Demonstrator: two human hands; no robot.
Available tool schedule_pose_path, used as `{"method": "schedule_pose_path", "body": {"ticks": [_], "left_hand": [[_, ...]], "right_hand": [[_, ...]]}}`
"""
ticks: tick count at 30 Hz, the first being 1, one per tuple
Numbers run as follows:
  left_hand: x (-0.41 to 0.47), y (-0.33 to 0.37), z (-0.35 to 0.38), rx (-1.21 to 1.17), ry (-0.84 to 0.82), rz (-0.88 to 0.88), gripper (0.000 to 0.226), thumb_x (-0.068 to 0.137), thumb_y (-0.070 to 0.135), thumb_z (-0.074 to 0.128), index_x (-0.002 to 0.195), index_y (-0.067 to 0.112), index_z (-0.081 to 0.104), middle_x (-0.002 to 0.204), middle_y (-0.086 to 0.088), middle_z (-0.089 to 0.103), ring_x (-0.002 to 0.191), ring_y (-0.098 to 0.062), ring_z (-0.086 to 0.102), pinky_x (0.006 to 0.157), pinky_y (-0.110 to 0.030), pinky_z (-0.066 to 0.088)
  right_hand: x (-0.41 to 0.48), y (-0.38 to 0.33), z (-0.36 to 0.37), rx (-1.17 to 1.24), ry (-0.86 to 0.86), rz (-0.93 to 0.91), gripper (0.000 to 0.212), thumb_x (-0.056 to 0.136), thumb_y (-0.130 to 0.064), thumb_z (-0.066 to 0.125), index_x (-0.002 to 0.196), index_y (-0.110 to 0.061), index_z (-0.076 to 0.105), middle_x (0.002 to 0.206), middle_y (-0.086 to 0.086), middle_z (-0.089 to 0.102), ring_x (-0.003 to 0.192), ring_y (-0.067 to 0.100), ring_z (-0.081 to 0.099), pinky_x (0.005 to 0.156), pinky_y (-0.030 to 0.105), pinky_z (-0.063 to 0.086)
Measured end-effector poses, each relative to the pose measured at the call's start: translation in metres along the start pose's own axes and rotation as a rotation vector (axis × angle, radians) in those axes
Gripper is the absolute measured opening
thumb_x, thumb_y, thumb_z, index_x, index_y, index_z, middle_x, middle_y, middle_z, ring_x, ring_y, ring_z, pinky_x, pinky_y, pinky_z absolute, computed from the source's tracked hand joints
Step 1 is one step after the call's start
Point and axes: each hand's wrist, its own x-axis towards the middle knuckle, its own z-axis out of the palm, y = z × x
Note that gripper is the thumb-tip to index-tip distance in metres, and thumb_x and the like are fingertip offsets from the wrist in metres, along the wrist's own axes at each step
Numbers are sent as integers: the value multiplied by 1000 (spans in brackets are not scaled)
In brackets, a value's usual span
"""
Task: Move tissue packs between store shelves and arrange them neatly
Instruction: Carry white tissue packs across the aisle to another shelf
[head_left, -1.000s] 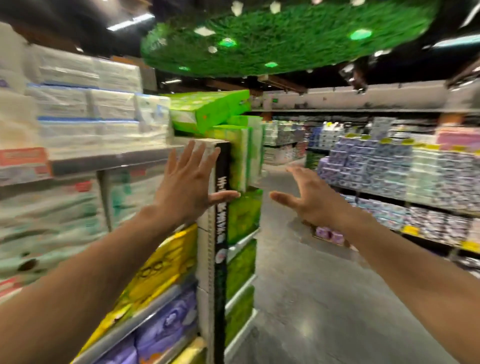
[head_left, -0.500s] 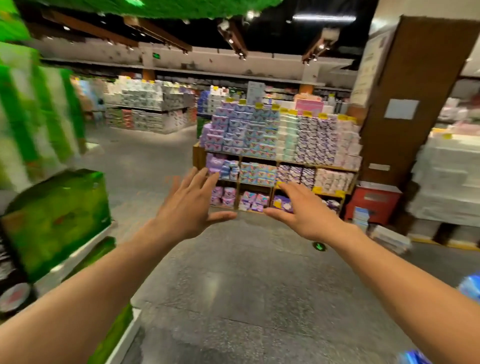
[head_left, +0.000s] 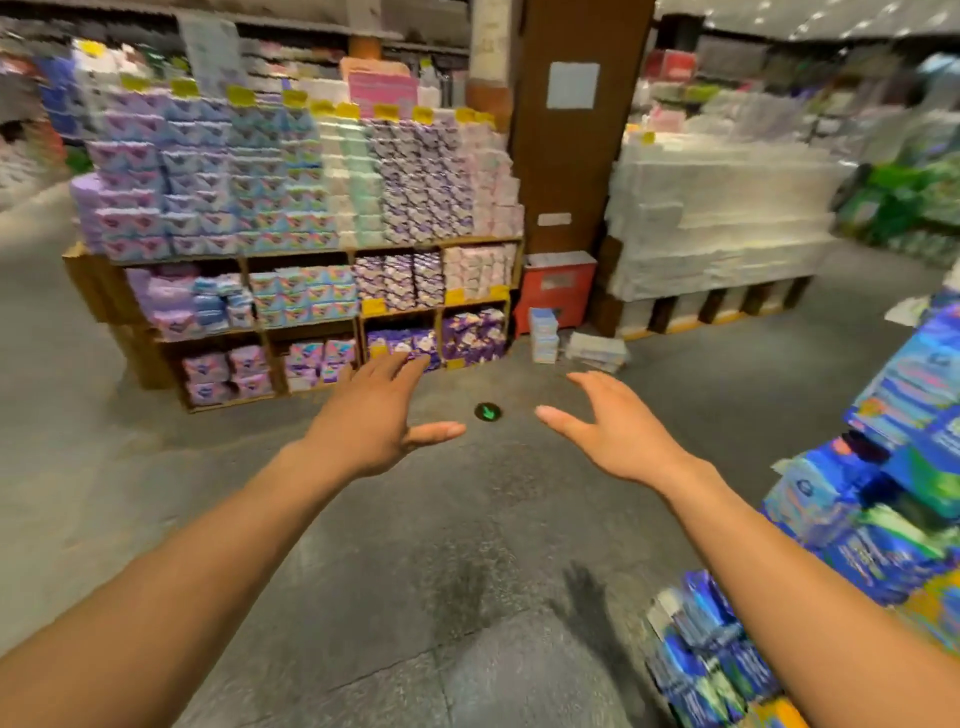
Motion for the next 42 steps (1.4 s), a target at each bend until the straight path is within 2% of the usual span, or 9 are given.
{"method": "schedule_pose_path", "body": {"ticks": [8, 13, 19, 23, 28, 30, 34, 39, 42], "left_hand": [[231, 32, 110, -146, -122, 195, 132, 56, 105, 7, 157, 21, 26, 159, -8, 34, 144, -30, 33, 116, -57, 28], [379, 41, 172, -232, -194, 180, 115, 68, 97, 24, 157, 24, 23, 159, -7, 35, 143, -31, 36, 116, -57, 28], [545, 49, 226, -278, -231, 171, 127, 61, 104, 15, 153, 19, 34, 154, -7, 42, 139, -29, 40, 112, -51, 35], [658, 51, 274, -329, -261, 214, 112, 71, 95, 33, 154, 20, 34, 156, -8, 39, 139, -31, 42, 113, -53, 35], [819, 52, 330, -311, -330, 292, 111, 71, 90, 31, 158, 23, 24, 161, -10, 30, 144, -31, 35, 119, -49, 28], [888, 50, 348, -294, -363, 321, 110, 71, 91, 30, 158, 24, 22, 163, -9, 28, 148, -30, 29, 119, -49, 27], [1016, 55, 378, -300, -386, 388, 119, 66, 102, 13, 157, 26, 24, 159, -6, 36, 143, -30, 36, 116, -51, 31], [1154, 83, 407, -258, -471, 458, 112, 69, 94, 30, 159, 26, 20, 163, -7, 27, 149, -29, 26, 119, -56, 21], [1227, 102, 442, -247, -457, 463, 120, 64, 102, 15, 158, 27, 21, 162, -7, 30, 149, -29, 28, 118, -57, 24]], "right_hand": [[147, 131, 34, 135, 51, 259, 129, 59, -105, 19, 155, -22, 34, 162, 2, 33, 150, 25, 28, 119, 57, 28], [269, 216, 33, 210, 12, 386, 100, 78, -84, 44, 154, -19, 37, 162, 4, 33, 150, 26, 28, 120, 51, 28], [417, 293, 16, 183, -33, 415, 90, 85, -76, 51, 154, -20, 38, 160, 5, 39, 143, 28, 41, 115, 49, 38], [507, 346, 26, 204, -64, 448, 97, 84, -80, 46, 156, -16, 34, 162, 6, 34, 147, 27, 35, 119, 49, 32], [644, 411, 48, 243, -23, 535, 73, 93, -58, 60, 145, -8, 48, 148, 12, 52, 133, 31, 51, 107, 39, 42], [696, 434, 47, 249, -12, 581, 79, 90, -65, 55, 145, -10, 48, 147, 11, 53, 135, 31, 49, 107, 38, 41], [790, 478, 31, 287, 1, 673, 126, 61, -104, 28, 153, -17, 40, 156, 8, 43, 143, 29, 39, 116, 45, 36], [891, 546, 17, 364, 6, 810, 93, 85, -76, 50, 157, -20, 31, 164, 6, 31, 150, 27, 30, 121, 50, 29], [952, 598, 14, 360, 2, 821, 90, 90, -68, 53, 159, -15, 28, 163, 8, 32, 150, 28, 31, 120, 46, 29]]}}
